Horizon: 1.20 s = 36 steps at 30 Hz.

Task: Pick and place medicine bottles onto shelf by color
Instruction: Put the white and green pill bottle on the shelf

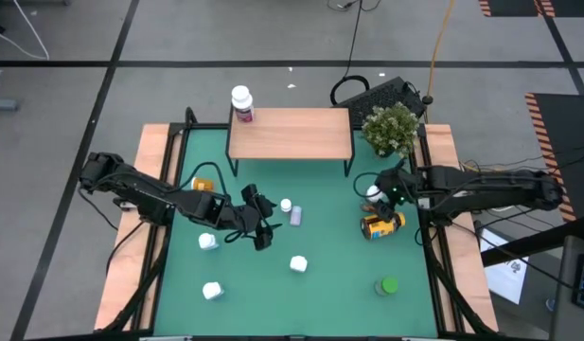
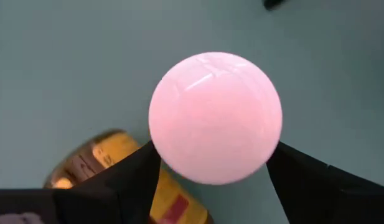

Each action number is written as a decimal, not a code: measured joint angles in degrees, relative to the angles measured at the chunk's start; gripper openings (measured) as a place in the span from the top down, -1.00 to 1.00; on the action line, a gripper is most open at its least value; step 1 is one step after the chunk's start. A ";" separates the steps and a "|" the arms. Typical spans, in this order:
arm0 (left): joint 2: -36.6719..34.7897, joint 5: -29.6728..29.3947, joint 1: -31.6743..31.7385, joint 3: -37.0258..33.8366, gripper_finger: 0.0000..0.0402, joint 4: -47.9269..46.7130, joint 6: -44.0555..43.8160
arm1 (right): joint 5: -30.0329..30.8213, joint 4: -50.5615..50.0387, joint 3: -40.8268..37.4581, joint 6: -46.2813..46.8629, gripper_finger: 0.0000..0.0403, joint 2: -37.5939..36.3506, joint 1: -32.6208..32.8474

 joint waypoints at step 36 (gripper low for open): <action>4.58 0.28 4.76 -0.07 -0.42 14.99 12.61 | -0.66 53.74 -14.08 -16.48 -0.21 16.04 3.17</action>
